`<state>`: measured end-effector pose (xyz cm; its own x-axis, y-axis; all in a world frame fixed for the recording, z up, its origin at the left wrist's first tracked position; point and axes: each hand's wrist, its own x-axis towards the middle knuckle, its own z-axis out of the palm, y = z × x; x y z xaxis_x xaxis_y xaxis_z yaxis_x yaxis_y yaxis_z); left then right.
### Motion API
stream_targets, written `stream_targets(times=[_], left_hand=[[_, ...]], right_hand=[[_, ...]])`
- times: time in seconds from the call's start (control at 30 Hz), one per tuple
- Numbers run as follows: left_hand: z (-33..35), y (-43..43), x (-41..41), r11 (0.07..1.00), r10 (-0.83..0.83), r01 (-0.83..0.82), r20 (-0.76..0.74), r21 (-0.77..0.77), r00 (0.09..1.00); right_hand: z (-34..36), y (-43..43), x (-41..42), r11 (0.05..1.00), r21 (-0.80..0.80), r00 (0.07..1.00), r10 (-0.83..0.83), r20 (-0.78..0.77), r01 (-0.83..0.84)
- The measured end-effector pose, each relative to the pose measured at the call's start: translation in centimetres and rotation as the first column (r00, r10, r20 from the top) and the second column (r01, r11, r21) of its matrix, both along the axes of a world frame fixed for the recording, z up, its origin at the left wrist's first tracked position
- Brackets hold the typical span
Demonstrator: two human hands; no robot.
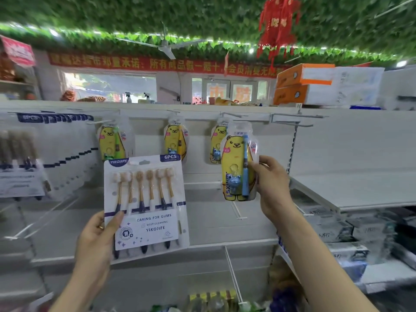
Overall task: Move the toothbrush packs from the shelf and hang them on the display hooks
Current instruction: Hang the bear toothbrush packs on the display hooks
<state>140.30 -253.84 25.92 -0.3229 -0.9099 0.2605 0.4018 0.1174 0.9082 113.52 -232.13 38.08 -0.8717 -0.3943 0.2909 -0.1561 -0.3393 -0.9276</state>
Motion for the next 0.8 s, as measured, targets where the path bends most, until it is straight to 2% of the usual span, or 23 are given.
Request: stream_targets(times=[0.43, 0.8], left_hand=[[0.9, -0.5, -1.0, 0.999, 0.024, -0.025, -0.031, -0.023, 0.999], [1.0, -1.0, -1.3, 0.999, 0.038, -0.037, -0.027, 0.030, 0.999]], right_hand=[[0.1, -1.3, -2.5, 1.000, -0.001, 0.999, -0.010, -0.045, 0.010], [-0.7, -4.4, -5.4, 1.000, 0.004, 0.999, -0.007, -0.036, 0.007]])
